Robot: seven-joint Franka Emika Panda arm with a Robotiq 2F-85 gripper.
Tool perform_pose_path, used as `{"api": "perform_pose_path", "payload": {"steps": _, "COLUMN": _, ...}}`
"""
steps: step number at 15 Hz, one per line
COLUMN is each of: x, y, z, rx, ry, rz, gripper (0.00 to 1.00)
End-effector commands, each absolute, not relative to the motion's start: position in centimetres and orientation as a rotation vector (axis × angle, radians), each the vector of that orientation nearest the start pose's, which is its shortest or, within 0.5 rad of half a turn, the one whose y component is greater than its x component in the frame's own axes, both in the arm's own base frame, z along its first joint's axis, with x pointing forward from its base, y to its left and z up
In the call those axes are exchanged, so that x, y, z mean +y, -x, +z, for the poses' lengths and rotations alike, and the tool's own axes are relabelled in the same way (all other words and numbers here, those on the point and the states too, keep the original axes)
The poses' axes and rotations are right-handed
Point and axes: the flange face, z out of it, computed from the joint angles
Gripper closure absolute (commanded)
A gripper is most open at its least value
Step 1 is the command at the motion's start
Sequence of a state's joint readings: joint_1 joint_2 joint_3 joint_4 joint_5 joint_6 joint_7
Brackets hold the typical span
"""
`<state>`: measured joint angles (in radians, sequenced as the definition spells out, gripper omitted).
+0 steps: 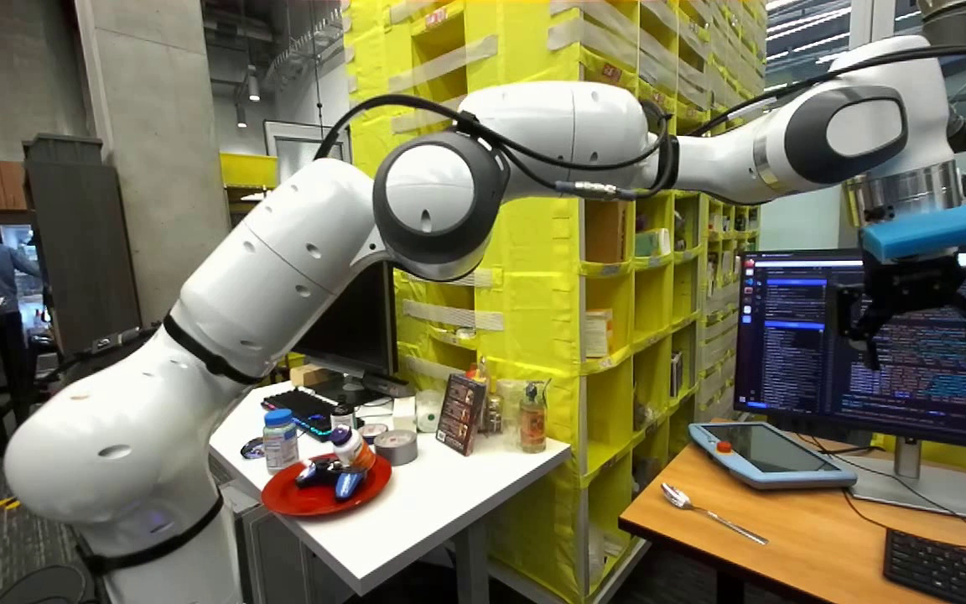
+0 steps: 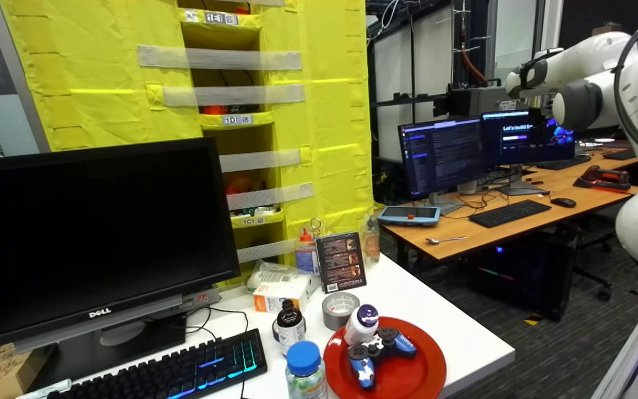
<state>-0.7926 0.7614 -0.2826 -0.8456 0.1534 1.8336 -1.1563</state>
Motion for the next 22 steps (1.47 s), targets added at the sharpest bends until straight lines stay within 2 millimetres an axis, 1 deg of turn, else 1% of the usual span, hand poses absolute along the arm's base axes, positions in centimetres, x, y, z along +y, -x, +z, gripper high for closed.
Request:
{"api": "perform_pose_path", "payload": {"steps": 1, "x": -62.6, "y": -48.1, "z": 50.6, "rx": -0.513, "ry": 3.426, "rz": -0.074, "gripper": 0.00}}
{"api": "perform_pose_path", "payload": {"steps": 7, "x": -62.6, "y": -50.6, "z": 52.2, "rx": -0.971, "ry": 3.535, "rz": -0.014, "gripper": 0.00}}
{"api": "perform_pose_path", "payload": {"steps": 9, "x": -62.4, "y": -51.1, "z": 52.8, "rx": -1.141, "ry": 3.528, "rz": -0.017, "gripper": 0.00}}
{"api": "perform_pose_path", "payload": {"steps": 11, "x": -62.3, "y": -51.5, "z": 53.0, "rx": -1.241, "ry": 3.523, "rz": -0.029, "gripper": 0.00}}
{"api": "perform_pose_path", "payload": {"steps": 13, "x": -62.2, "y": -51.6, "z": 53.3, "rx": -1.281, "ry": 3.529, "rz": -0.038, "gripper": 0.00}}
{"api": "perform_pose_path", "payload": {"steps": 14, "x": -62.3, "y": -51.5, "z": 53.5, "rx": -1.267, "ry": 3.546, "rz": -0.051, "gripper": 0.00}}
{"api": "perform_pose_path", "payload": {"steps": 15, "x": -62.0, "y": -51.7, "z": 52.9, "rx": -1.214, "ry": 3.520, "rz": -0.049, "gripper": 0.00}}
{"api": "perform_pose_path", "payload": {"steps": 22, "x": -62.3, "y": -51.7, "z": 53.1, "rx": -1.223, "ry": 3.531, "rz": -0.057, "gripper": 0.00}}
